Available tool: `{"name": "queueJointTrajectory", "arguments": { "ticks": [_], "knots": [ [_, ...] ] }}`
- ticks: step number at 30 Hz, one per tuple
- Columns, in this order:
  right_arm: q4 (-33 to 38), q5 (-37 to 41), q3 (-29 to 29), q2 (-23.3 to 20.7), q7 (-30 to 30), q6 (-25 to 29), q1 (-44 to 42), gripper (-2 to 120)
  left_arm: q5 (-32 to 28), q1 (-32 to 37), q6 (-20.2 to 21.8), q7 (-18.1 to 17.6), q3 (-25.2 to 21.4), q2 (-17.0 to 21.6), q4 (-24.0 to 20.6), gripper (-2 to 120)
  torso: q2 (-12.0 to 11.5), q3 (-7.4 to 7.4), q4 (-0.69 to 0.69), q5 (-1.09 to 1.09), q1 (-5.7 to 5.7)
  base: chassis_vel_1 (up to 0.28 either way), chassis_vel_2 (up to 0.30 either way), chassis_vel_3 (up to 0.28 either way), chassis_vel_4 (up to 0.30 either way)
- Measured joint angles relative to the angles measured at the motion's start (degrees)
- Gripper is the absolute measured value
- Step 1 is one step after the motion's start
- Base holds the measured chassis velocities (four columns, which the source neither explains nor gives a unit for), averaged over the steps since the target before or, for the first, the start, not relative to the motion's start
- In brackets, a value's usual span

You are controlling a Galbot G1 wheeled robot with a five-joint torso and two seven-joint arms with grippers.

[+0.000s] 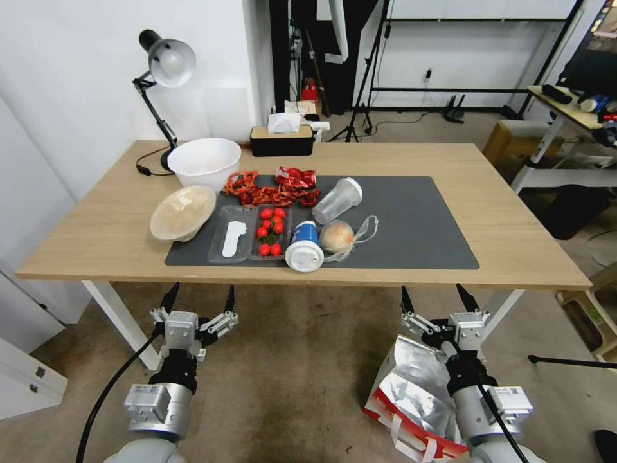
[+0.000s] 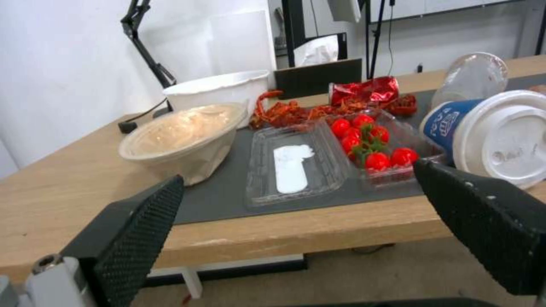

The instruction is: Pick up the food delivery bag from the floor and place it on the table.

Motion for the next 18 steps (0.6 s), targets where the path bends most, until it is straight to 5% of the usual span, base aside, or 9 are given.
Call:
{"name": "queueJointTrajectory", "arguments": {
  "ticks": [18],
  "knots": [
    [0.0, 0.0, 0.0, 0.0, 0.0, 0.0, 0.0, 100, 0.0, 0.0, 0.0, 0.0, 0.0, 0.0, 0.0, 100, 0.0, 0.0, 0.0, 0.0, 0.0, 0.0, 0.0, 0.0, 0.0]
  ]
}}
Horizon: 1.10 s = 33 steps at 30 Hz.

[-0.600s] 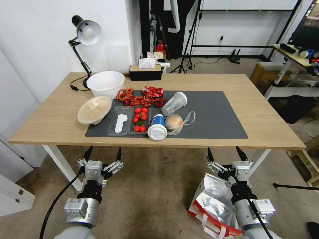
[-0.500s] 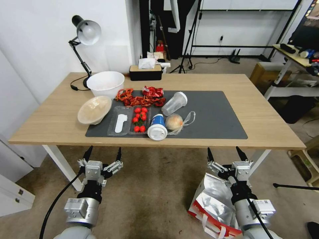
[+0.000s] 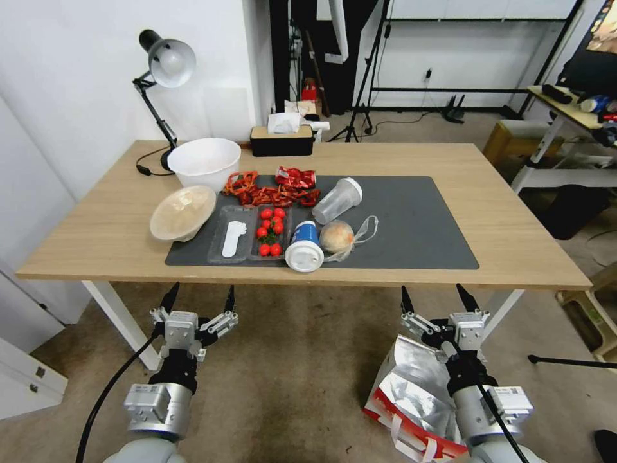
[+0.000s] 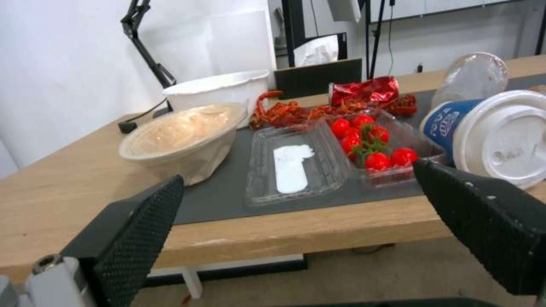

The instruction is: Pick up the food delivery bag from the floor and place it on the table.

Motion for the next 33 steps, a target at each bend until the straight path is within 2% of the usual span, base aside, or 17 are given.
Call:
{"name": "queueJointTrajectory", "arguments": {
  "ticks": [5, 7, 12, 14, 15, 17, 18, 21, 23, 26, 29, 31, 33],
  "knots": [
    [0.19, -0.11, 0.01, 0.22, -0.21, -0.23, -0.41, 100, -1.55, -0.44, 1.06, -0.74, 0.43, 0.62, 0.0, 100, 0.0, 0.0, 0.02, 0.01, 0.0, 0.0, 0.0, 0.0, 0.0],
    [1.37, -1.09, -0.2, 1.59, -1.73, -1.46, -2.39, 100, -5.7, -1.58, 4.06, -2.8, 1.72, 2.2, 0.0, 100, 0.0, 0.0, 0.0, 0.0, 0.0, 0.0, 0.0, 0.0, 0.0],
    [3.44, -2.88, -0.61, 3.95, -4.45, -3.78, -5.79, 100, -11.07, -3.12, 7.94, -5.46, 3.36, 4.31, -0.06, 100, 0.0, 0.0, -0.01, -0.01, 0.0, 0.0, 0.0, 0.0, 0.0],
    [5.17, -4.38, -0.97, 5.92, -6.67, -5.63, -8.63, 100, -16.29, -4.58, 11.72, -8.02, 4.95, 6.33, -0.17, 100, 0.0, 0.0, -0.02, -0.02, 0.0, 0.0, 0.0, 0.0, 0.0],
    [5.17, -4.38, -0.97, 5.92, -6.67, -5.63, -8.63, 100, -16.29, -4.58, 11.72, -8.02, 4.95, 6.33, -0.17, 100, 0.0, 0.0, -0.02, -0.02, 0.0, 0.0, 0.0, 0.0, 0.0],
    [5.52, -4.7, -1.03, 6.18, -7.14, -6.01, -9.11, 100, -21.06, -5.9, 15.19, -10.38, 6.41, 8.16, -0.29, 100, 0.0, 0.0, 0.01, -0.01, 0.0, 0.0, 0.0, 0.0, 0.0],
    [5.52, -4.7, -1.03, 6.18, -7.14, -6.01, -9.11, 100, -21.06, -5.9, 15.19, -10.38, 6.41, 8.16, -0.29, 100, 0.0, 0.0, 0.01, -0.01, 0.0, 0.0, 0.0, 0.0, 0.0],
    [5.53, -4.71, -1.02, 6.18, -7.21, -6.06, -9.15, 100, -26.85, -7.54, 19.37, -13.2, 8.19, 10.42, -0.41, 100, 0.0, 0.0, -0.01, 0.0, 0.0, 0.0, 0.0, 0.0, 0.0],
    [5.53, -4.03, -0.56, 6.18, -7.71, -5.65, -9.02, 100, -27.59, -7.77, 19.93, -13.6, 8.39, 10.69, -0.44, 100, 0.0, 0.0, -0.01, 0.0, 0.0, 0.0, 0.0, 0.0, 0.0],
    [5.03, 3.01, 4.57, 6.37, -11.11, -0.16, -6.72, 100, -27.88, -7.84, 20.15, -13.75, 8.5, 10.79, -0.47, 100, 0.0, 0.0, 0.01, 0.0, 0.0, 0.0, 0.0, 0.0, 0.0],
    [4.87, 4.21, 5.32, 6.35, -11.69, 0.75, -6.34, 100, -28.1, -7.85, 20.09, -13.77, 8.55, 10.84, -0.46, 100, 0.0, 0.0, 0.0, 0.01, 0.0, 0.0, 0.0, 0.0, 0.0],
    [4.84, 4.35, 5.39, 6.34, -11.75, 0.87, -6.3, 100, -28.25, -7.77, 19.29, -13.62, 8.55, 10.87, -0.29, 100, 0.0, 0.0, -0.01, 0.01, 0.0, 0.0, 0.0, 0.0, 0.0],
    [4.64, 5.21, 5.64, 6.33, -12.09, 1.1, -6.15, 100, -28.43, -7.23, 16.0, -12.55, 8.35, 10.88, 0.56, 100, 0.0, 0.0, 0.0, -0.01, 0.0, 0.0, 0.0, 0.0, 0.0]
  ]
}}
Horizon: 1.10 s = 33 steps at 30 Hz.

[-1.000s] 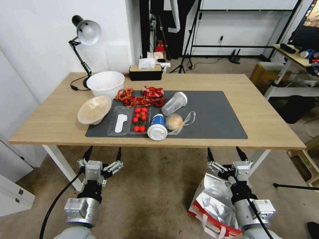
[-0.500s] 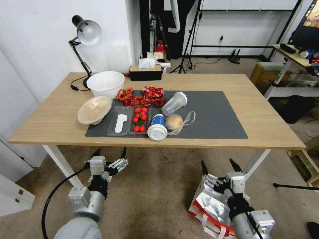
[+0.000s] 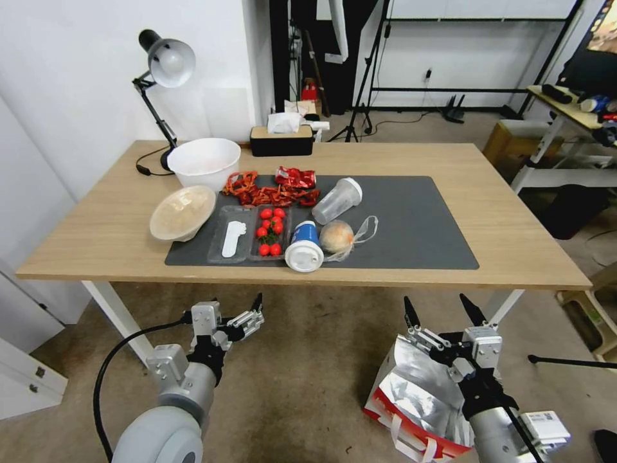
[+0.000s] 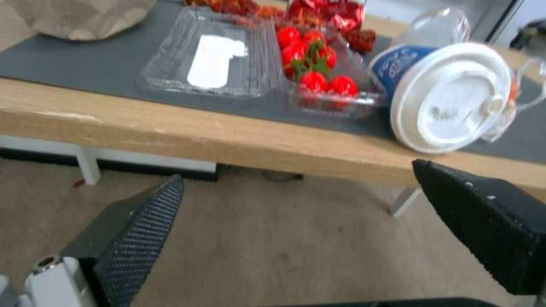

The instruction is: Pick up the food delivery bag from the floor and place it on the table.

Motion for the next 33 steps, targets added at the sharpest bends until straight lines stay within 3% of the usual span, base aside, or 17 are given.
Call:
{"name": "queueJointTrajectory", "arguments": {
  "ticks": [5, 6, 10, 12, 19, 33],
  "knots": [
    [-2.04, 4.32, 3.02, -0.05, -1.68, 0.75, 1.72, 100, -0.35, 1.48, -9.6, 3.16, -0.81, -0.03, 2.41, 100, 0.0, 0.0, 0.0, 0.01, 0.0, 0.0, 0.0, 0.0, 0.0],
    [-2.04, 4.32, 3.02, -0.05, -1.68, 0.75, 1.72, 100, -0.35, 1.48, -9.6, 3.16, -0.81, -0.03, 2.41, 100, 0.0, 0.0, 0.0, 0.01, 0.0, 0.0, 0.0, 0.0, 0.0],
    [-3.07, 4.16, 2.8, -0.07, -1.71, 0.76, 2.09, 100, -1.01, 2.76, -17.52, 5.38, -1.58, -0.05, 4.28, 100, 0.0, 0.0, 0.0, 0.01, 0.0, 0.0, 0.0, 0.0, 0.0],
    [-3.11, 4.02, 2.62, -0.08, -1.72, 0.76, 2.07, 100, -1.33, 3.02, -19.19, 5.42, -1.79, -0.05, 4.73, 100, 0.0, 0.0, 0.01, 0.02, 0.0, 0.0, 0.0, 0.0, 0.0],
    [-3.17, 4.18, 2.34, -0.09, -1.82, 0.59, 1.97, 100, -1.48, 3.26, -19.67, 4.92, -1.98, -0.11, 4.94, 100, -0.02, -0.02, 0.01, 0.01, -0.01, 0.0, 0.0, 0.0, 0.0],
    [-3.69, 4.57, 2.53, -0.13, -2.59, -0.01, 2.2, 100, -1.13, 3.94, -17.64, 4.6, -2.1, -0.2, 3.11, 100, -4.58, -2.54, 0.01, 0.01, -2.02, 0.0, 0.0, 0.0, 0.0]
  ]
}}
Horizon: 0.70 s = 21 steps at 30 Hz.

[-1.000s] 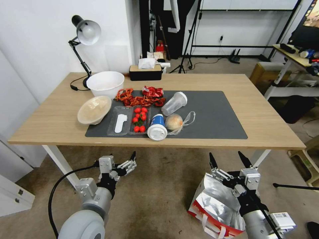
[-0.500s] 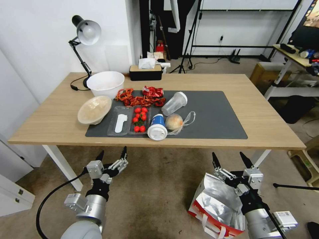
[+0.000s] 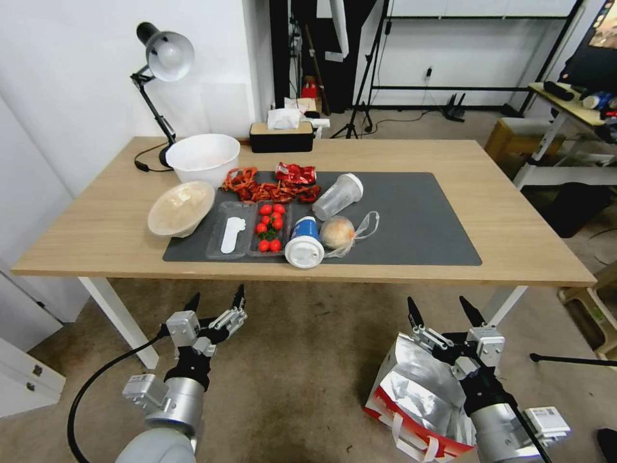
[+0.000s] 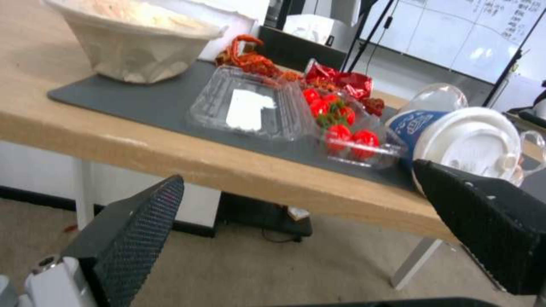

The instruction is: Pick up the food delivery bag from the floor and place it on the table.

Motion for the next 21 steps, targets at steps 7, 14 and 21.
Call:
{"name": "queueJointTrajectory", "arguments": {
  "ticks": [7, 14, 21],
  "knots": [
    [0.63, 0.16, 0.51, 0.0, -0.81, -0.02, -0.27, 100, 0.04, 0.05, 0.56, -0.23, 0.37, -0.35, -0.42, 100, -1.97, -1.09, 0.0, 0.0, -0.88, 0.0, 0.0, 0.0, 0.0],
    [0.66, 1.01, 0.59, -0.01, -0.86, -0.38, -0.19, 100, 0.14, 0.37, 0.55, -0.47, 0.26, -0.56, -0.66, 100, -3.86, -2.15, 0.0, 0.01, -1.72, 0.0, 0.0, 0.0, 0.0],
    [0.65, -0.78, 0.47, -0.01, 0.04, -0.83, -0.17, 100, 0.71, 0.95, 0.52, -0.58, -0.02, -0.8, -0.99, 100, -5.82, -3.27, 0.0, 0.01, -2.57, 0.0, 0.0, 0.0, 0.0]
  ]
}}
